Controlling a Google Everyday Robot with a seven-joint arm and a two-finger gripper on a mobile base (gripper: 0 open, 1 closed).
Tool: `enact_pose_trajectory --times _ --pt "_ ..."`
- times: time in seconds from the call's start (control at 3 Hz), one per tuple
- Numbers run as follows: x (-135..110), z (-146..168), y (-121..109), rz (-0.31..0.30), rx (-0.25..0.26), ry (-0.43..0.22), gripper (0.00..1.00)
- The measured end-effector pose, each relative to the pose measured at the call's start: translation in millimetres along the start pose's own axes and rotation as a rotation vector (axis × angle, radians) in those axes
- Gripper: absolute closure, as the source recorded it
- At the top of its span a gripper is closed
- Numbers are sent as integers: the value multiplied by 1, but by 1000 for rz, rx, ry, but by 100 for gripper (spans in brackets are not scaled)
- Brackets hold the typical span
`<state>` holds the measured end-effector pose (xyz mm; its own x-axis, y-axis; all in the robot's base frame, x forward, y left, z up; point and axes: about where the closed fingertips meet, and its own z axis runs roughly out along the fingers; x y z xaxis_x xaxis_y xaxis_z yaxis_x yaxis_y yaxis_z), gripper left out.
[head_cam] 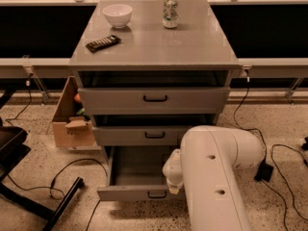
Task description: Open bottom drawer
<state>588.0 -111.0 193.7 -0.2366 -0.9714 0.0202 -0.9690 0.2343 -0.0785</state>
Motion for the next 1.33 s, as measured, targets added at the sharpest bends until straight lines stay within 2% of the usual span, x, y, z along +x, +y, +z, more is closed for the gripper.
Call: enact_pose_trajectory --times 0.33,1.33 --pt "8 -1 11 3 11 -1 100" --pt "10 -1 17 -3 22 0 100"
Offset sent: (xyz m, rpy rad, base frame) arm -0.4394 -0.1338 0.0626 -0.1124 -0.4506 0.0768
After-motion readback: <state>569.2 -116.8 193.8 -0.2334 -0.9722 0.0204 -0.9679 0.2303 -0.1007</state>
